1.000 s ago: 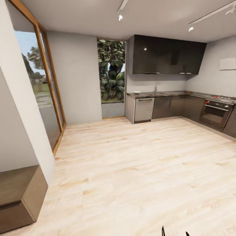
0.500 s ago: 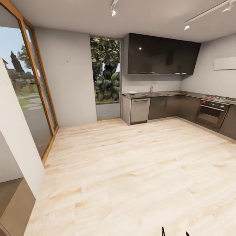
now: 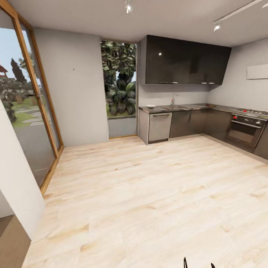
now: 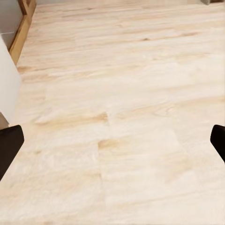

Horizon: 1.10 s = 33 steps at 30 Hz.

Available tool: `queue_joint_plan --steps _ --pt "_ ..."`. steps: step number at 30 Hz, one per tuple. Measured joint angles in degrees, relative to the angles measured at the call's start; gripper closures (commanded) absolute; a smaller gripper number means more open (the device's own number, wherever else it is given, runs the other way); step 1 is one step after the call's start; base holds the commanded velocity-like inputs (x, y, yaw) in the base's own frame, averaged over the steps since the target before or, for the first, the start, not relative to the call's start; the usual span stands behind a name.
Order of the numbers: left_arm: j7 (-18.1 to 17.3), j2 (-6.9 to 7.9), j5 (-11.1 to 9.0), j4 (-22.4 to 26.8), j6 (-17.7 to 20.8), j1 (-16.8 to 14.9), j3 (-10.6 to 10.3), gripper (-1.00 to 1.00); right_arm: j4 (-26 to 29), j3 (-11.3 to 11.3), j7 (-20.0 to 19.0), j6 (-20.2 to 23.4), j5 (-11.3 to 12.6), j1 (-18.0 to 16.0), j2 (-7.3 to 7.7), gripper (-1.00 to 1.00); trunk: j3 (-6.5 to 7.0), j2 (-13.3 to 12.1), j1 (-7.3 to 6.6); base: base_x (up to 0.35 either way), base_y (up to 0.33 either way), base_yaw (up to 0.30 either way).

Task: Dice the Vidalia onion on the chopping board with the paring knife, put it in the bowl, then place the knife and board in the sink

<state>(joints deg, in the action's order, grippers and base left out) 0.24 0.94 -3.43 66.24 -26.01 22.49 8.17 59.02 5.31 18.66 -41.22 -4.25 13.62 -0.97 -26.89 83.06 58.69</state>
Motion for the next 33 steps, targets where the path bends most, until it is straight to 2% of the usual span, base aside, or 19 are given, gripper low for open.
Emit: queue_joint_plan --steps 17,33 --pt "0.0 0.0 0.0 0.0 0.0 0.0 0.0 -1.0 0.0 0.0 0.0 0.0 0.0 0.0 0.0 -1.0 0.0 0.0 0.0 0.326 0.0 -0.014" --pt "0.0 0.0 0.0 0.0 0.0 0.0 0.0 -1.0 0.0 0.0 0.0 0.0 0.0 0.0 0.0 -1.0 0.07 0.0 0.0 0.326 0.0 -0.196"
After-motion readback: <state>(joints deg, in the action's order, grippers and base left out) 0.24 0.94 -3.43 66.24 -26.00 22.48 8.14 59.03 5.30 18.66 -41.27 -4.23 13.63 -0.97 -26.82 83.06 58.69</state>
